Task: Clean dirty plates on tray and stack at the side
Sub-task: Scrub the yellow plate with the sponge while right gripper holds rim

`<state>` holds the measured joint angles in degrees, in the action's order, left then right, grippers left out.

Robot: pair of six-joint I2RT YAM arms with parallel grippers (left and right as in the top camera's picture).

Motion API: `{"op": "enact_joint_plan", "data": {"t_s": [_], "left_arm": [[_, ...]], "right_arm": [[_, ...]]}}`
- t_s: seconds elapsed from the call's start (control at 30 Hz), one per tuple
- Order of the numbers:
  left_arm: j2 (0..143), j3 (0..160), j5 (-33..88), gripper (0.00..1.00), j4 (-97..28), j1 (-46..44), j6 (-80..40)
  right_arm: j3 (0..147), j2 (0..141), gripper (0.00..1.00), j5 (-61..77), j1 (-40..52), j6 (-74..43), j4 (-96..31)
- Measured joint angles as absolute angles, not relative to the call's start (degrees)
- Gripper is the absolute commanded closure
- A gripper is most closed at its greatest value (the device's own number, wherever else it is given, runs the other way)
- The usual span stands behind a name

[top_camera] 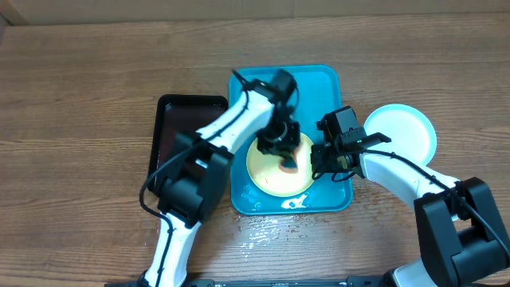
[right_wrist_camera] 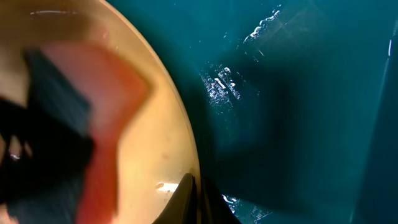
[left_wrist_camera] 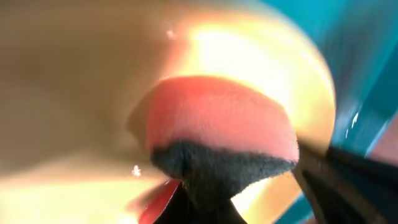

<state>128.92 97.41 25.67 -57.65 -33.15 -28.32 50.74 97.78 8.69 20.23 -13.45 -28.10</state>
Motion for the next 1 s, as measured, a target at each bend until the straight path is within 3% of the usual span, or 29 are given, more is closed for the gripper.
{"op": "enact_joint_plan", "data": {"t_s": [0.27, 0.77, 1.0], "left_arm": [[128.9, 96.8, 26.2, 0.96, -66.5, -35.3, -28.3], [128.5, 98.9, -4.6, 0.96, -75.4, -31.0, -32.7], [128.6, 104.5, -4.1, 0.96, -74.5, -29.5, -32.0]], "right_arm": [[50.8, 97.8, 0.96, 8.6, 20.2, -13.5, -28.4], [50.8, 98.0, 0.96, 10.7, 20.9, -13.5, -27.9], [50.9, 98.0, 0.96, 10.1, 20.8, -13.5, -28.1]]}}
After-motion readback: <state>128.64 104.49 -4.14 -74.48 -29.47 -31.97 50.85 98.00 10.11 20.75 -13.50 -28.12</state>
